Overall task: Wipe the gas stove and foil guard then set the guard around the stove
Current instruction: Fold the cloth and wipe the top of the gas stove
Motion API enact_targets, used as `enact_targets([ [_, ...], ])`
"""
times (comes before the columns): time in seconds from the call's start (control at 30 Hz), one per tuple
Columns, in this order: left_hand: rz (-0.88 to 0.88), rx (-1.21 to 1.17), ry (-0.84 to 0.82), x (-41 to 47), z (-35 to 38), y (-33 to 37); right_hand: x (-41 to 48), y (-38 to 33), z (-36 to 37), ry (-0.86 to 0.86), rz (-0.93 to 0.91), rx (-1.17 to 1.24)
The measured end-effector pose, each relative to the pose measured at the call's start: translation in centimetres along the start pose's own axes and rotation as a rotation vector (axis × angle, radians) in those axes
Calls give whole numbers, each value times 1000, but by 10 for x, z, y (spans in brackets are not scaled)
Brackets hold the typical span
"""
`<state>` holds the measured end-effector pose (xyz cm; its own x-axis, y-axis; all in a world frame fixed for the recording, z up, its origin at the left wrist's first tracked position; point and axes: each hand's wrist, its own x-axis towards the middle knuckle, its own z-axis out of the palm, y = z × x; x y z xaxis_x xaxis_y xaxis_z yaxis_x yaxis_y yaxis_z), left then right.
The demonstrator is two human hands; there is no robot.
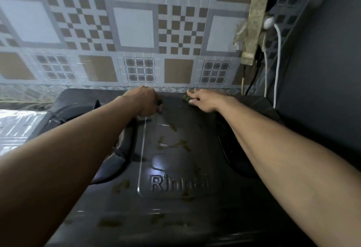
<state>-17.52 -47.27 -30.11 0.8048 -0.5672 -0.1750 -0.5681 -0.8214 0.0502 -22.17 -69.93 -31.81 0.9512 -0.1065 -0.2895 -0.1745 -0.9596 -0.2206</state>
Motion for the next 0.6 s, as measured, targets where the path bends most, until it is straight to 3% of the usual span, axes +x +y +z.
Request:
enact_targets([
  [0.4, 53, 162, -4, -24, 5, -28, -24, -61, 19, -1, 109, 26],
  [0.6, 53, 64, -64, -48, 1, -37, -35, -85, 32, 37, 58, -17],
])
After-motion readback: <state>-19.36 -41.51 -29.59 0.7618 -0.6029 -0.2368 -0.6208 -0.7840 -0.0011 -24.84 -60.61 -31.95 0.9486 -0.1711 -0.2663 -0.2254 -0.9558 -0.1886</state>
